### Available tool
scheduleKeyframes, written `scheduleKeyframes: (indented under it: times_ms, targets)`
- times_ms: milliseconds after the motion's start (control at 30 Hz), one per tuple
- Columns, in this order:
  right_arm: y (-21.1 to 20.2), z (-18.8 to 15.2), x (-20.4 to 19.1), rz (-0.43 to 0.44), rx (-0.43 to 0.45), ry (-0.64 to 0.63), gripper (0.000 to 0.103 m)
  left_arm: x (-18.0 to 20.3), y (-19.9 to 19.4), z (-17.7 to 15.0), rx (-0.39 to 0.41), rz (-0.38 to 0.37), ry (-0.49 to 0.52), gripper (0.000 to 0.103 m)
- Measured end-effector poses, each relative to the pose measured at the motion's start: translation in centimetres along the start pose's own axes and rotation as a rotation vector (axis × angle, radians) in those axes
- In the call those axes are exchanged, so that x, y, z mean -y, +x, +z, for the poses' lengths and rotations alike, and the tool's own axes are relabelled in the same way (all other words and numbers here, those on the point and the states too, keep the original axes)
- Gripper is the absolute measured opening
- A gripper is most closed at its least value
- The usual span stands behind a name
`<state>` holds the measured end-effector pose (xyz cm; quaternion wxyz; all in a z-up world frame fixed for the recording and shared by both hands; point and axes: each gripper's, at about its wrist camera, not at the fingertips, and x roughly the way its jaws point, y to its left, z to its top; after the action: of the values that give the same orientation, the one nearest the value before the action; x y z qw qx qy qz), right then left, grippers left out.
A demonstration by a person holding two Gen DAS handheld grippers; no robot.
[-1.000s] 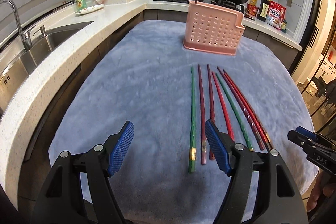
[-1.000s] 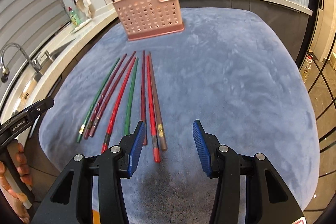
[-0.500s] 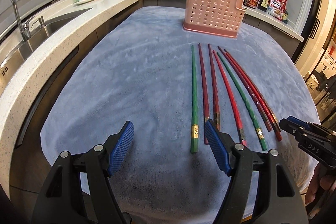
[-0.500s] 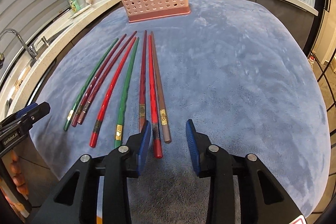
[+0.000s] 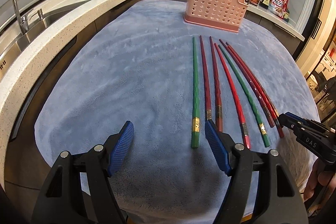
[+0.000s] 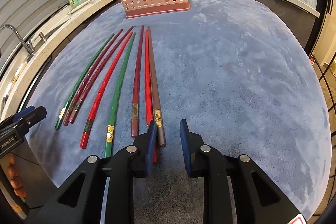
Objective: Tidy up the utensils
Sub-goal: 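Grasp the brown chopstick with the right tool while the left tool grasps a green chopstick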
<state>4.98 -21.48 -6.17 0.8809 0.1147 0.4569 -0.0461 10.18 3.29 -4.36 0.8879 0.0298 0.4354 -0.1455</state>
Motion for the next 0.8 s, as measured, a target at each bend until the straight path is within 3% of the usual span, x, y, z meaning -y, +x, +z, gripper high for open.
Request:
scheduleKeyframes:
  times_ms: [400,533,800]
  targets:
    - [0.7,-0.2,-0.2,-0.011,0.0,-0.033,0.021,0.6,0.7,-0.2,-0.019,-0.012,0.01,0.067]
    - [0.6,-0.3,0.0,-0.019,0.005,-0.032,0.009,0.8,0.9,-0.3,-0.027,-0.019,0.012,0.067]
    - [-0.2,-1.1,0.7,-0.033,0.01,-0.017,0.008,1.2,1.7,-0.6,-0.042,-0.02,0.017,0.066]
